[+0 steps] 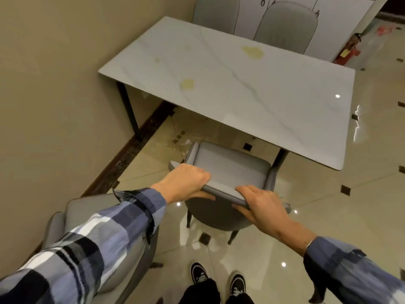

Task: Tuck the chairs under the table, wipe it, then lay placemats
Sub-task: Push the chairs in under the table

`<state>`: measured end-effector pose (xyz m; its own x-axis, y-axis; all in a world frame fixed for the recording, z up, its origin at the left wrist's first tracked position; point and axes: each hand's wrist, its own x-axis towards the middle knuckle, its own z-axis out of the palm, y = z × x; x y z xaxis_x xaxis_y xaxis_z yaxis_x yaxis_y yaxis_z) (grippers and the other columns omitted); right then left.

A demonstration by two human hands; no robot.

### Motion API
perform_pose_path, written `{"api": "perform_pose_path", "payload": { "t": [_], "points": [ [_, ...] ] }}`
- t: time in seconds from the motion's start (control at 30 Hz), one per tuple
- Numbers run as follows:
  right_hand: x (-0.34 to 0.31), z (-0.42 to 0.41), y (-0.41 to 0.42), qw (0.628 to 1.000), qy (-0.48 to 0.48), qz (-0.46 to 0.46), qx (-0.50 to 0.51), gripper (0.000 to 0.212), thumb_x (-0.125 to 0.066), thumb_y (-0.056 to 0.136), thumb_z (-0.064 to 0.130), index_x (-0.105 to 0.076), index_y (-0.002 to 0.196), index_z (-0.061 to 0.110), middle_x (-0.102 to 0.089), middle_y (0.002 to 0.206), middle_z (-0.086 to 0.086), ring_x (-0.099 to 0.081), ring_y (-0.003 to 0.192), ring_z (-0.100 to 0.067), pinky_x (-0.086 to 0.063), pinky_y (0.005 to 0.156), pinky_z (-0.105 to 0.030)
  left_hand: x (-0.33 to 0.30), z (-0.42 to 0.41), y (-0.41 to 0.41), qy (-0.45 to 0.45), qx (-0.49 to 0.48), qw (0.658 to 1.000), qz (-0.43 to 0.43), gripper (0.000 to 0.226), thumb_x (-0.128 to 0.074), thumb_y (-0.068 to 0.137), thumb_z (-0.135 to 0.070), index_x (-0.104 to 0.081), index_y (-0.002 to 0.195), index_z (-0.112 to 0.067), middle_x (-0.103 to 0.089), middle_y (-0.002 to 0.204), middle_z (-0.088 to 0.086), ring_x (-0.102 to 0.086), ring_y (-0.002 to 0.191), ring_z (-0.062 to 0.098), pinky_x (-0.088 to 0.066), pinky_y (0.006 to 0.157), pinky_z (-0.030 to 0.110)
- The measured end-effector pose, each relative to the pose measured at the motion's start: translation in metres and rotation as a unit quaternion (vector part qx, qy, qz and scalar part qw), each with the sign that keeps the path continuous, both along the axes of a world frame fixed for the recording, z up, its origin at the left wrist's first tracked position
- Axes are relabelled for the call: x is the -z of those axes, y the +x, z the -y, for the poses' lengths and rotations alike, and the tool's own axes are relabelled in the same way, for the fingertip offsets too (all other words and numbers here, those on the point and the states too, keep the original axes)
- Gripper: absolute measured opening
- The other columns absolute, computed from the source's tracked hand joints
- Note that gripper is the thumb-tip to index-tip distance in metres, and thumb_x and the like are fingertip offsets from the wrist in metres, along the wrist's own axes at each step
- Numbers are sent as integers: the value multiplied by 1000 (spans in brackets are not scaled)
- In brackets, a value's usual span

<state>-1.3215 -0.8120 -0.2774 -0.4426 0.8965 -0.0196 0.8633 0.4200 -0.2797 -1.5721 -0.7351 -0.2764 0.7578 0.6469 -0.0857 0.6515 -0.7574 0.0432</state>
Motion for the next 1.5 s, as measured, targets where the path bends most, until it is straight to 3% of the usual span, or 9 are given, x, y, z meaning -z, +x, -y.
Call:
{"api": "perform_pose_path", "payload": {
  "t": [0.13,0.33,0.5,0.63,0.77,0.93,1.2,1.37,1.5],
  "points": [
    [7,20,-9,1000,-19,-1,-6,41,-52,91,58,-54,121,30,-63,106,5,-63,86,-18,-54,71,-33,8,23,-9,-48,-5,999,17,65,-30,80,-83,-58,99,-27,-65,93,-6,-64,81,16,-54,73,38],
    [49,94,-30,999,-11,10,-49,33,-69,74,46,-57,93,21,-58,79,2,-61,61,-25,-45,42,-33,41,92,-37,-120,17,992,-34,58,-37,83,-74,-58,109,-26,-66,107,-4,-65,95,20,-54,81,41],
    [69,135,-49,998,-5,-26,-63,27,-63,73,26,-62,99,18,-56,81,2,-57,63,-19,-43,48,-31,72,138,-56,-121,21,991,-44,53,-59,80,-60,-62,113,-19,-68,109,1,-67,96,23,-57,81,38],
    [80,144,-49,995,28,-36,-84,37,-51,81,17,-59,116,8,-65,98,-5,-62,78,-21,-53,62,-32,86,145,-62,-48,46,996,63,56,-82,54,-33,-74,104,-8,-73,99,7,-71,85,23,-60,76,33],
    [81,137,-49,993,72,-32,-92,34,-51,85,11,-66,114,1,-68,103,-12,-66,83,-26,-56,67,-34,88,129,-62,-8,81,988,130,40,-59,64,-15,-73,99,0,-72,89,12,-70,74,27,-60,63,36],
    [74,108,-46,988,119,-42,-88,29,-55,85,5,-68,110,-3,-70,100,-14,-68,82,-29,-58,65,-37,82,100,-59,29,75,983,167,38,-45,87,-21,-73,96,2,-72,82,12,-69,67,29,-58,55,36],
    [63,109,9,987,91,38,-130,25,-51,93,11,-61,115,4,-69,99,-10,-67,83,-26,-58,68,-37,89,141,-5,4,-10,987,162,42,-47,65,-20,-73,92,-2,-71,78,10,-67,62,28,-56,51,33],
    [53,109,74,996,55,62,45,38,-74,78,12,-63,114,11,-69,107,-9,-67,90,-27,-59,71,-40,81,124,74,31,19,984,172,17,-49,71,-24,-63,68,-13,-57,56,1,-54,43,21,-38,38,26],
    [58,88,51,992,65,26,104,22,-69,80,14,-63,101,15,-67,96,-3,-63,80,-24,-54,63,-38,82,81,53,46,86,981,169,8,-68,68,-15,-60,68,-11,-54,56,1,-49,42,21,-37,35,27]
  ]
}}
